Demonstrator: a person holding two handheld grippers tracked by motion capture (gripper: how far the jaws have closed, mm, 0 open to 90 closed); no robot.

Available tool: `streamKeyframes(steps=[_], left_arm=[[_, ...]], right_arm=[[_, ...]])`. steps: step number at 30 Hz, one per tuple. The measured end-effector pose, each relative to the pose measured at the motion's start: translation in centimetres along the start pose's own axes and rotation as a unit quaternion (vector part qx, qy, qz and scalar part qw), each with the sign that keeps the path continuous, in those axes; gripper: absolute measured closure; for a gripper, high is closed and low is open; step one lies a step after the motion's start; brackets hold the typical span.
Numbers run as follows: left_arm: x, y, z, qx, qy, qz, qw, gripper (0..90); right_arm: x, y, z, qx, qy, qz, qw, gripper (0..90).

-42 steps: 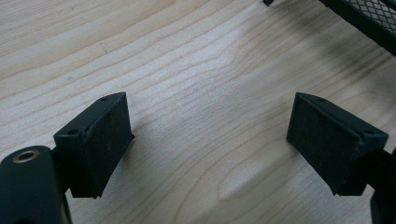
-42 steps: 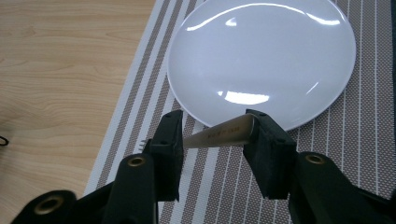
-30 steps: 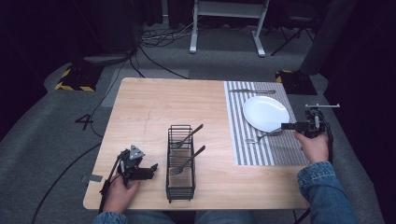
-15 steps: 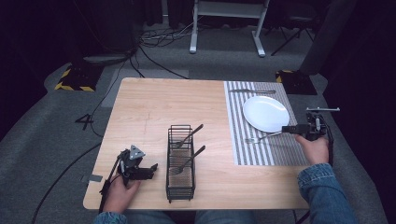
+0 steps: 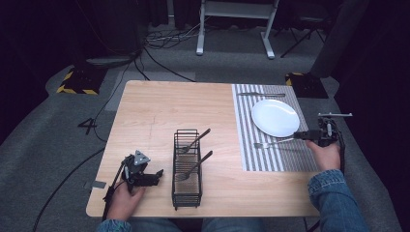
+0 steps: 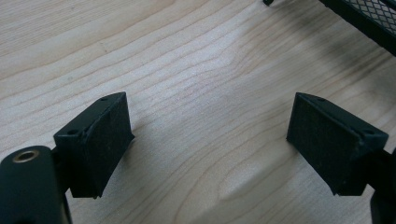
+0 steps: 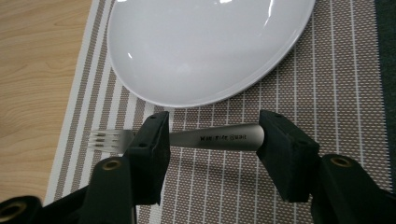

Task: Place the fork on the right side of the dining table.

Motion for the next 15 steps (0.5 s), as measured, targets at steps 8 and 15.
streamKeyframes(steps=[8, 15], left_arm=[[0.0, 0.0, 0.0, 0.0, 0.0, 0.0, 1.0, 13.8], [0.0, 0.0, 0.0, 0.001, 0.0, 0.0, 1.0, 13.8]], right_arm=[[0.2, 0.8, -0.3, -0.023, 0.014, 0.002, 0.9996, 45.1], [0.3, 0.3, -1.2, -0.016, 0.028, -0.007, 0.9995, 45.4]])
Point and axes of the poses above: each handheld gripper's, and its own axes: z roughly forward along the jaws, x roughly out of its top, y roughly to its right, the point moved 9 cm from there along z, roughly forward along the jaws, and after that the axes turned 1 degree about -z, right-handed, at the moved point
